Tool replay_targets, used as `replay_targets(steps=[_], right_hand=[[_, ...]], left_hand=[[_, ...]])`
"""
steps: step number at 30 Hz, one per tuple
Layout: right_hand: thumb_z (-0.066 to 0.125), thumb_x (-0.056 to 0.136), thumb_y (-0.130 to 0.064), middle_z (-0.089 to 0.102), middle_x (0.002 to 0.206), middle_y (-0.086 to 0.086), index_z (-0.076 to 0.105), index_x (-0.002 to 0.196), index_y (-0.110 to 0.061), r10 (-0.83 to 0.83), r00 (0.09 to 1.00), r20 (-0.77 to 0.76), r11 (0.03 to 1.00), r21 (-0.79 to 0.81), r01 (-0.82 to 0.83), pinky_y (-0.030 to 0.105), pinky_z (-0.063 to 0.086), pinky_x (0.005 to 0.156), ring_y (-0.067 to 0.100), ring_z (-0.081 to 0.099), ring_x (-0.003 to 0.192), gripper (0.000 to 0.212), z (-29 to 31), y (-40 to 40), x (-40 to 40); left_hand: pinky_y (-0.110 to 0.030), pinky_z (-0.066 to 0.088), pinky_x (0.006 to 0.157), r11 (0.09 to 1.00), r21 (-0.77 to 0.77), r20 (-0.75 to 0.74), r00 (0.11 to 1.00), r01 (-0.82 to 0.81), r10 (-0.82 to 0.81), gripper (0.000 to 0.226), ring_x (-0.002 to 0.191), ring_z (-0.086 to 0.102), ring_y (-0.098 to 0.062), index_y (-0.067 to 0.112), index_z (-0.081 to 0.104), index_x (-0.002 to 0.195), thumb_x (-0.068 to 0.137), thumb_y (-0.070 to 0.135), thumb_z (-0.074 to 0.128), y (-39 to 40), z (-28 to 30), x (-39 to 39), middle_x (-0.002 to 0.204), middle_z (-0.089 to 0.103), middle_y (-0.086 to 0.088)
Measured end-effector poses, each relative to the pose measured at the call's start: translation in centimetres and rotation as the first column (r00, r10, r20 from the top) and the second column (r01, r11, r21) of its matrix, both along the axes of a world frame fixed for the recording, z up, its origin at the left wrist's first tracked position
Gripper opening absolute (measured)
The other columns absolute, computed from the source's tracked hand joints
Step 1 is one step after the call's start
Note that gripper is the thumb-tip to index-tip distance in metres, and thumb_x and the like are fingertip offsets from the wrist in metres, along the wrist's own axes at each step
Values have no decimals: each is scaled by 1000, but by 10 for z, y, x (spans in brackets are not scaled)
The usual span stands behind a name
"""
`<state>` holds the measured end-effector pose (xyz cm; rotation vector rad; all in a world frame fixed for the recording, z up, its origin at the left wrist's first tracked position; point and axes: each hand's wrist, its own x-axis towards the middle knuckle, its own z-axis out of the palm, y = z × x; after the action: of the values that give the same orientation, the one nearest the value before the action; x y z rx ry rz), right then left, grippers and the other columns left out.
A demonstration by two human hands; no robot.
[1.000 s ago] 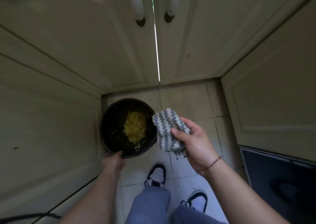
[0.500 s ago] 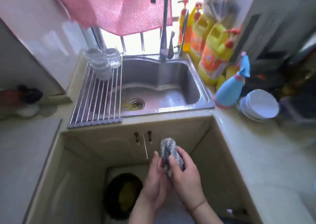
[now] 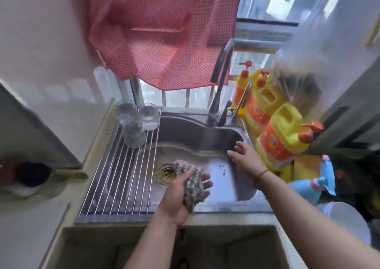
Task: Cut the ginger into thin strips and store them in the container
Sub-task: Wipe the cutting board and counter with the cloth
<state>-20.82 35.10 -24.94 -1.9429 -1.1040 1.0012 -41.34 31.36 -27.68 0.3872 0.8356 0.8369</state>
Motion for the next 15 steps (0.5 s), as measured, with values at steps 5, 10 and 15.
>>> replay_targets(steps=[5, 10, 15], right_hand=[[65, 95, -29, 36, 157, 7, 24, 156, -14, -138, 975, -176, 990, -34, 134, 35, 39, 103, 25, 43, 139, 75, -30, 129, 19], [45, 105, -27, 53, 118, 5, 50, 133, -16, -200, 977, -72, 965, 157, 209, 7, 39, 75, 18, 48, 110, 30, -37, 181, 12], [43, 106, -27, 58, 106, 5, 60, 119, -1, -165, 983, -83, 965, 194, 178, 18, 34, 73, 18, 51, 99, 34, -44, 176, 14]], left_hand=[[-41, 57, 65, 996, -45, 151, 985, -74, 80, 39, 76, 68, -29, 23, 59, 127, 87, 19, 58, 59, -1, 10, 101, 70, -16], [-46, 58, 73, 984, -170, 288, 953, -50, 98, 35, 82, 67, -33, 20, 60, 125, 91, 28, 59, 91, 5, 28, 105, 68, -17], [-48, 57, 73, 968, -251, 328, 941, 0, 85, 39, 86, 66, -36, 15, 64, 117, 93, 44, 56, 107, 4, 51, 110, 67, -18]])
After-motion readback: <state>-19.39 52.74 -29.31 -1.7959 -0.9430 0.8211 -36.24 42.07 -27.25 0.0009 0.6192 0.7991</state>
